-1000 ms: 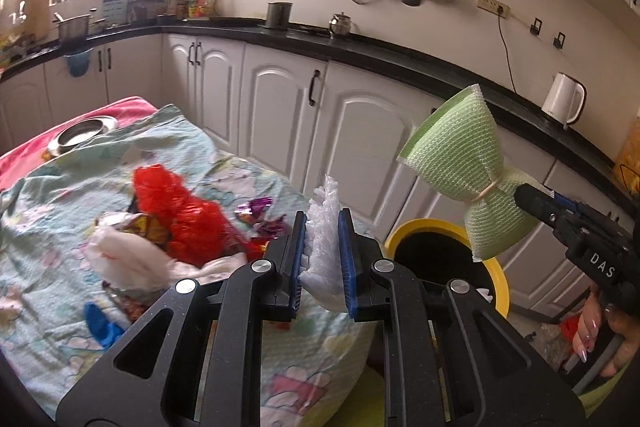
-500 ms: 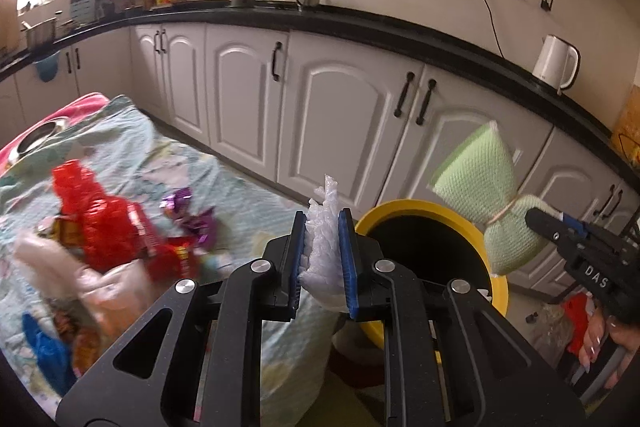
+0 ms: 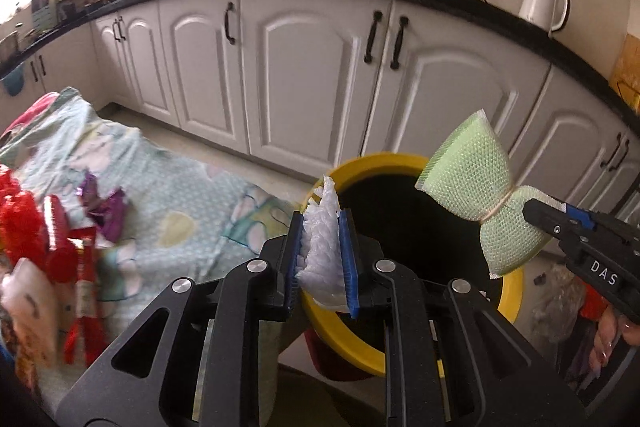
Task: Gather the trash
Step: 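Open the right gripper to drop the green scrubber into the bin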
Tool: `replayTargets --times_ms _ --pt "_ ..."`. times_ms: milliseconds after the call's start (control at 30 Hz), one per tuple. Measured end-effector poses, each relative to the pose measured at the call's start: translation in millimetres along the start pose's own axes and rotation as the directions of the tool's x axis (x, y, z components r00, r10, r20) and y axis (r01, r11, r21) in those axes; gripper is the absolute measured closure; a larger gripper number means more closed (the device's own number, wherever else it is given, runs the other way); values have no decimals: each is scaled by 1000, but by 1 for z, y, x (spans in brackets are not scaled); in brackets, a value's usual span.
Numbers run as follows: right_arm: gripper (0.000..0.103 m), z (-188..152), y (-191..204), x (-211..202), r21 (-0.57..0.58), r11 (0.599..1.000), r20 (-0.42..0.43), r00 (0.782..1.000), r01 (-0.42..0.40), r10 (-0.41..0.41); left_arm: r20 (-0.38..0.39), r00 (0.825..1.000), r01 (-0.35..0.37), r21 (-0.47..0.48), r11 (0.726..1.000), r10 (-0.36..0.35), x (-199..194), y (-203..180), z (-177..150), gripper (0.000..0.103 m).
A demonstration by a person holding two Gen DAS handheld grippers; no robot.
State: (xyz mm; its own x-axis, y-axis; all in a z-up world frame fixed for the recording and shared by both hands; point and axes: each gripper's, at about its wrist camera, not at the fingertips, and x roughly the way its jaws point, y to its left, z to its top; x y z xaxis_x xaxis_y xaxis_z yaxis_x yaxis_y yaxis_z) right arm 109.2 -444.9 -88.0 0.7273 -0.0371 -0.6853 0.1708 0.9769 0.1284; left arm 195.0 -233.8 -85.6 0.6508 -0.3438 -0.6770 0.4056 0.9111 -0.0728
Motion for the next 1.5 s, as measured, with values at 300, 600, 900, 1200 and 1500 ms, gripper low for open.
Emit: replayTargets --times_ms 300,600,900,1200,1500 --pt "70 -4 -5 16 28 1000 -46 999 5 -4 -61 998 27 5 1000 -27 22 -8 -6 89" --pt "53 -2 -14 16 67 997 -31 999 41 -39 -64 997 41 -37 998 -44 17 -4 -6 41" --pt "43 7 -2 -4 50 998 36 999 28 -30 3 999 35 -123 992 -35 -20 18 -2 11" --pt "35 19 31 -42 -26 999 138 990 -19 22 75 997 1 -137 991 9 -62 35 0 11" --pt "29 26 68 -74 -87 993 195 976 -77 92 143 988 -25 -180 983 52 -96 60 -3 11"
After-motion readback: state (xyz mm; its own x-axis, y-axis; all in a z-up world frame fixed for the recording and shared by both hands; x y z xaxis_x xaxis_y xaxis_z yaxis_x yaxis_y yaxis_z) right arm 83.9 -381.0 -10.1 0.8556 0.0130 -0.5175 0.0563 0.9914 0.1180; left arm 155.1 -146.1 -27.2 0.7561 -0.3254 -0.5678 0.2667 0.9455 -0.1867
